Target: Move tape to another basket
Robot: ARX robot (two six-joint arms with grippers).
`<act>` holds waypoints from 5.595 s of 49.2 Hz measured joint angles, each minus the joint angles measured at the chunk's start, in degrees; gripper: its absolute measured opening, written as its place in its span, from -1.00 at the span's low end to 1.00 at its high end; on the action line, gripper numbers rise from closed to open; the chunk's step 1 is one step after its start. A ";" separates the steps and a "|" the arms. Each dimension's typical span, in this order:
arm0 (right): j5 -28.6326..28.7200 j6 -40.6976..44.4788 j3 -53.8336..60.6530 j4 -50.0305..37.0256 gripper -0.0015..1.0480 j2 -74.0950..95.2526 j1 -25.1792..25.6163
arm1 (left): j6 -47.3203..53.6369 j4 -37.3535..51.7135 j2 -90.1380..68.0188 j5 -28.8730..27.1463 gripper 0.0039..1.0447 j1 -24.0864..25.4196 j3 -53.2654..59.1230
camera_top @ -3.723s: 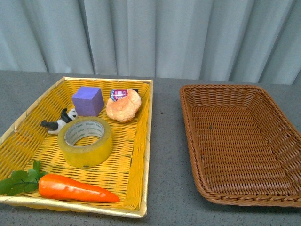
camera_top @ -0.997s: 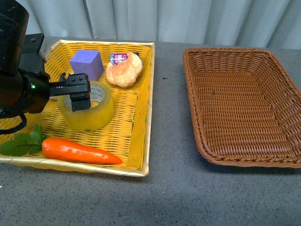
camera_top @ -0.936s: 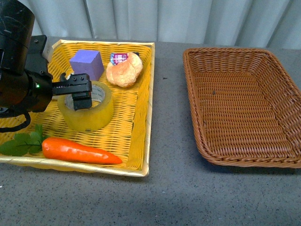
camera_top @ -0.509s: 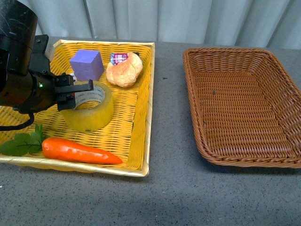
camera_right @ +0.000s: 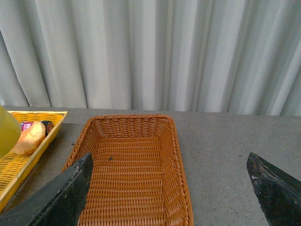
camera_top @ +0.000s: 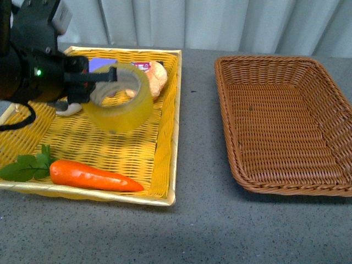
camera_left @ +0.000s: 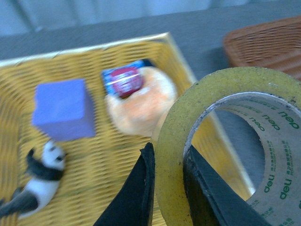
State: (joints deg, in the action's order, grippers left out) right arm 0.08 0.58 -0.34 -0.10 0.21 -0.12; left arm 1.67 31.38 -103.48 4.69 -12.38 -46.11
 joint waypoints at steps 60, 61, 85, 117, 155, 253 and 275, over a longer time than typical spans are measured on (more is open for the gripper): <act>0.00 -0.02 0.00 0.00 0.83 0.00 0.00 | 16.46 -13.07 -3.96 9.07 -0.73 -15.43 -15.85; 0.00 0.00 0.00 0.00 0.83 0.00 0.00 | 16.46 -13.07 -3.96 9.07 -0.73 -15.43 -15.85; -1.66 6.88 -9.94 -11.26 0.83 34.16 -2.60 | 16.41 -13.09 -3.96 9.07 -0.73 -15.45 -15.85; 11.23 4.09 -36.81 -14.27 0.83 81.31 -9.07 | 16.33 -13.09 -3.93 9.20 -0.73 -15.56 -15.85; 9.90 -2.82 -45.05 -7.54 0.44 91.14 -10.91 | 16.28 -13.09 -3.93 9.14 -0.73 -15.52 -15.85; 3.58 -3.85 -48.04 -19.08 0.21 110.75 -0.79 | -0.72 -2.40 -1.92 -22.73 0.88 -6.34 -13.51; -0.31 -0.90 -19.80 -77.44 -0.20 98.12 0.26 | -1.79 25.55 12.96 -18.03 -0.13 -1.51 12.39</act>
State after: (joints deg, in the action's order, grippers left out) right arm -0.23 -0.32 -20.14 -77.54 98.32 0.14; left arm -0.12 56.93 -90.52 -13.34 -13.89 -33.71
